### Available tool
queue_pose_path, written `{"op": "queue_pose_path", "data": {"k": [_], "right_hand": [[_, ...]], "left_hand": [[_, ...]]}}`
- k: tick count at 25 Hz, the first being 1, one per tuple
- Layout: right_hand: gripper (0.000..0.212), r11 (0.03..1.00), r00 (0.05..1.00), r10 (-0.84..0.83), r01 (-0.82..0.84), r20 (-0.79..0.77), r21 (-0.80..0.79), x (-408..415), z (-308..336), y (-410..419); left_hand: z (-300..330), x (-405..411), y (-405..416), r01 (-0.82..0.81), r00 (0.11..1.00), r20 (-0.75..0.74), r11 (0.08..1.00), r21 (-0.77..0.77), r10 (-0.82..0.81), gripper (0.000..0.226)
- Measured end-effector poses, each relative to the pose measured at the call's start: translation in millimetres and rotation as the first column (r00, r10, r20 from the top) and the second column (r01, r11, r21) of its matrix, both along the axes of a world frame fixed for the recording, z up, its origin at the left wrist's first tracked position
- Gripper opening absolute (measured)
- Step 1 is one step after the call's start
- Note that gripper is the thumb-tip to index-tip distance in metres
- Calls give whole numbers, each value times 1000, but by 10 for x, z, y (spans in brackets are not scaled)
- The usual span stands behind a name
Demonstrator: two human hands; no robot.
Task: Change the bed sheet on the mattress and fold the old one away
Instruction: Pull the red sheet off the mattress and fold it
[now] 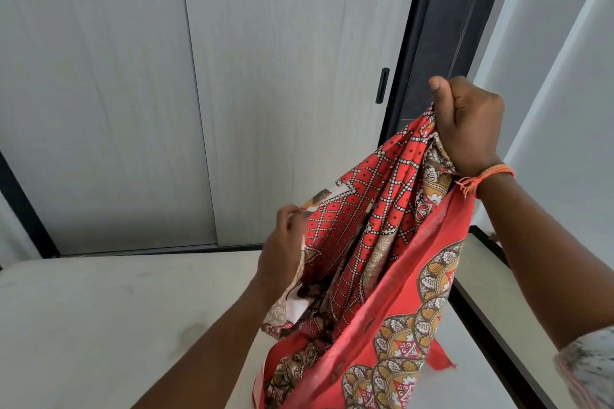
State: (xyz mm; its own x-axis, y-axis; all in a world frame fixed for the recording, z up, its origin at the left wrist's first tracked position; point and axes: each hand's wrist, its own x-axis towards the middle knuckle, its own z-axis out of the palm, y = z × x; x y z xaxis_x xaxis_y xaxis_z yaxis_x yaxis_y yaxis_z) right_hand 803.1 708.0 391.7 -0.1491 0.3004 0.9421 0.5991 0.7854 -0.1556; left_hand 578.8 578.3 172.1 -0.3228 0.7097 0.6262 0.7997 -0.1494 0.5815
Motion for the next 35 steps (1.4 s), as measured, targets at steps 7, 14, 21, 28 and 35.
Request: {"op": "queue_pose_path", "data": {"k": [7, 14, 21, 28, 35], "right_hand": [[46, 995, 994, 95, -95, -54, 7, -145, 123, -99], [47, 992, 988, 126, -126, -92, -2, -79, 164, -143], [45, 990, 980, 134, -139, -148, -28, 30, 172, -98], [43, 996, 994, -87, 88, 61, 0, 236, -17, 39], [46, 984, 980, -174, 178, 95, -33, 172, -95, 144]], "left_hand": [[-319, 493, 271, 230, 973, 45, 938, -258, -226, 15], [-285, 717, 420, 290, 946, 216, 927, -238, -241, 93], [-60, 756, 400, 326, 881, 381, 944, -57, -281, 26], [306, -196, 352, -90, 976, 201, 995, 37, 80, 18], [552, -488, 139, -214, 963, -171, 977, -15, 208, 20]]}}
